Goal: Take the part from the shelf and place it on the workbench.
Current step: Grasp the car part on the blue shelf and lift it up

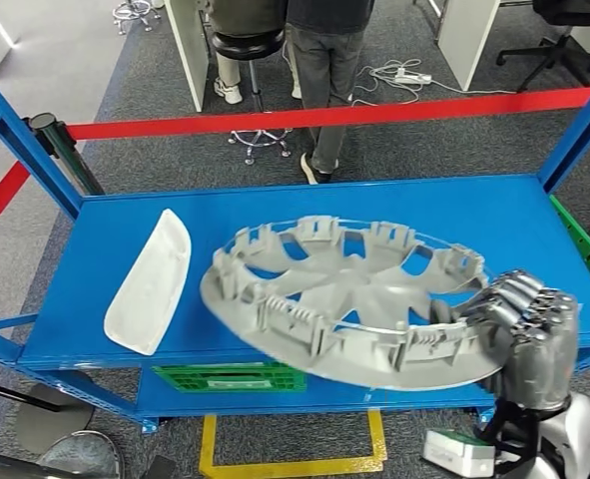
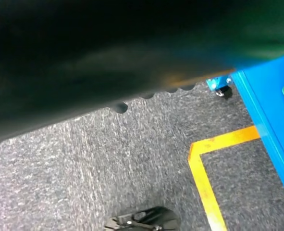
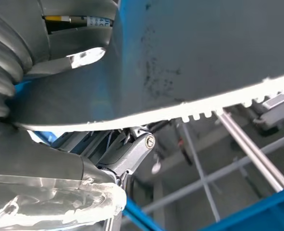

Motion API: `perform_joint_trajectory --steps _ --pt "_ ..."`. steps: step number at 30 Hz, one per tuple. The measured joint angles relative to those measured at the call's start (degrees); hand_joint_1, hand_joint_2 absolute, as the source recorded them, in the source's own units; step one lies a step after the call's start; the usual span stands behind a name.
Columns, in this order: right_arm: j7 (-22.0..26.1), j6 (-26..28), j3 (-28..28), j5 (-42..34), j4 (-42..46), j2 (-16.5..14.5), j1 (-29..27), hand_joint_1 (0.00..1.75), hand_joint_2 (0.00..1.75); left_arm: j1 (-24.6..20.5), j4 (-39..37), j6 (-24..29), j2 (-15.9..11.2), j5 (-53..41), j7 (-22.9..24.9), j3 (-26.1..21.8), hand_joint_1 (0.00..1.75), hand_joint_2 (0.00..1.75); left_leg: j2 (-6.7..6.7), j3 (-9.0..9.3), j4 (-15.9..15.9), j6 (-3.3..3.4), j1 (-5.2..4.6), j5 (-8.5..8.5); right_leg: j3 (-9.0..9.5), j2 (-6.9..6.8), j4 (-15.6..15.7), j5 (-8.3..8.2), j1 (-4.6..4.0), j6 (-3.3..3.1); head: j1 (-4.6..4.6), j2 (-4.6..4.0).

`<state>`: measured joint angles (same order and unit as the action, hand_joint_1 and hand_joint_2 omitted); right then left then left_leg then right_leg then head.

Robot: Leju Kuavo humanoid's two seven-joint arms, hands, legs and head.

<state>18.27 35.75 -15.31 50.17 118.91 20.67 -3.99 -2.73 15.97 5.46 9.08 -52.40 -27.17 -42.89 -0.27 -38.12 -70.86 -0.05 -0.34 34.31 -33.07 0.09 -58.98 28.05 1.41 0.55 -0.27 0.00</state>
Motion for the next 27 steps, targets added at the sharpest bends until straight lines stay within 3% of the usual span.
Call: perform_joint_trajectory --steps 1,2,3,6,8,10,12,15,16,17,18,21,23,25,27 --pt "0.02 -0.11 -0.89 -0.08 -0.07 -0.3 0.09 1.75 1.75 0.04 -0.07 0.0 0.02 -0.07 0.01 0.01 0.0 0.0 0.0 -1.31 -2.55 0.05 0.02 0.56 0.0 -0.05 -0.01 0.03 -0.11 -0.06 0.01 0.0" --pt "0.04 -0.28 -1.59 -0.16 -0.13 -0.55 0.22 1.75 1.75 0.09 -0.13 0.0 0.04 -0.12 0.01 0.01 0.0 0.0 0.0 -1.79 -3.28 0.18 0.02 0.03 0.02 -0.06 -0.02 0.05 -0.2 -0.11 0.01 0.0" --pt "0.07 -0.64 -2.25 -0.19 -0.19 -0.78 0.49 1.75 1.75 0.11 -0.16 0.0 0.05 -0.19 0.02 0.03 0.0 0.0 0.0 -1.26 -1.87 0.42 0.0 -1.58 0.08 -0.04 -0.02 0.06 -0.29 -0.13 0.02 0.0" --pt "0.05 -2.43 -4.59 0.84 -0.78 -1.68 2.17 1.75 1.75 -0.06 -0.19 -0.11 0.03 -0.44 0.07 0.29 0.0 0.0 -0.01 3.12 8.06 1.44 -0.27 -7.19 0.15 0.16 -0.06 0.11 -0.5 -0.02 0.05 0.0" --pt "-0.32 -3.45 -6.9 2.2 -1.94 -2.6 3.77 1.75 1.75 -0.38 -0.19 -0.41 0.01 -0.8 0.25 0.77 0.0 0.87 -0.01 4.38 11.45 1.73 -0.47 -7.63 -0.26 0.28 -0.09 0.0 -0.63 0.39 0.08 0.0" --pt "-1.06 -4.03 -9.75 3.41 -3.65 -3.62 5.55 1.75 1.75 -0.67 -0.19 -0.9 0.01 -1.24 0.4 1.34 0.0 1.75 0.0 4.52 12.37 1.91 -0.36 -7.57 -0.62 0.3 0.02 -0.14 -0.63 0.98 0.08 0.0" --pt "-1.88 -4.18 -12.43 4.38 -5.41 -4.48 7.55 1.75 1.75 -0.92 -0.2 -1.41 0.04 -1.49 0.41 1.93 0.0 1.75 0.06 4.76 13.05 2.26 -0.09 -7.98 -1.48 0.19 -1.43 0.94 -0.61 1.4 0.19 0.0" --pt "-3.28 -4.18 -15.92 5.78 -8.0 -5.7 10.11 1.75 1.75 -1.39 -0.31 -2.06 0.1 -2.01 0.21 2.89 0.0 1.75 0.1 4.85 13.28 2.57 -0.1 -8.14 -6.08 0.08 -11.04 5.62 -0.62 1.8 0.38 0.0" --pt "-3.84 -4.12 -16.93 6.14 -8.78 -6.02 10.6 1.75 1.75 -1.44 -0.38 -2.25 0.09 -2.17 0.08 3.22 0.0 1.75 0.1 4.85 13.26 2.6 -0.16 -8.13 -7.52 0.08 -13.94 6.47 -0.62 1.89 0.36 0.0" --pt "-4.36 -4.05 -17.77 6.38 -9.4 -6.27 11.03 1.75 1.75 -1.44 -0.46 -2.34 0.06 -2.28 -0.04 3.52 0.0 1.75 0.08 4.85 13.23 2.62 -0.21 -8.11 -8.17 0.08 -15.07 6.3 -0.62 1.93 0.37 0.0" --pt "-4.84 -3.96 -18.5 6.61 -9.94 -6.44 11.47 1.75 1.75 -1.42 -0.52 -2.25 0.03 -2.28 -0.11 3.79 0.0 1.75 0.06 4.88 13.2 2.63 -0.25 -8.09 -7.75 0.07 -14.01 5.06 -0.63 1.89 0.37 0.0" --pt "-5.95 -3.66 -19.78 7.23 -11.02 -6.63 12.36 1.75 1.75 -1.4 -0.59 -1.45 -0.03 -2.19 -0.13 4.27 0.0 1.75 -0.06 4.92 12.95 2.35 -0.41 -7.86 -2.57 0.0 -3.42 0.07 -0.73 1.36 0.37 0.0" --pt "-6.5 -3.23 -20.17 7.58 -11.48 -6.71 12.45 1.75 1.75 -1.37 -0.61 -0.88 -0.05 -1.92 0.11 4.35 0.0 1.75 -0.09 4.67 12.74 1.9 -0.6 -7.85 -0.72 0.05 0.08 -0.51 -0.87 0.91 0.31 0.0" --pt "-6.83 -2.71 -20.45 7.85 -11.74 -6.79 12.32 1.75 1.75 -1.32 -0.63 -0.4 -0.04 -1.62 0.4 4.34 0.0 1.75 -0.07 4.52 12.66 1.44 -0.6 -7.85 -0.54 0.18 0.37 -0.58 -0.88 0.44 0.28 0.0" --pt "-6.93 -2.42 -20.62 8.03 -11.89 -6.9 12.28 1.75 1.75 -1.32 -0.64 -0.18 -0.05 -1.45 0.51 4.35 0.0 1.75 -0.04 4.08 11.37 0.84 -0.48 -6.63 -0.37 0.14 0.64 -0.74 -0.7 -0.14 0.13 0.0"
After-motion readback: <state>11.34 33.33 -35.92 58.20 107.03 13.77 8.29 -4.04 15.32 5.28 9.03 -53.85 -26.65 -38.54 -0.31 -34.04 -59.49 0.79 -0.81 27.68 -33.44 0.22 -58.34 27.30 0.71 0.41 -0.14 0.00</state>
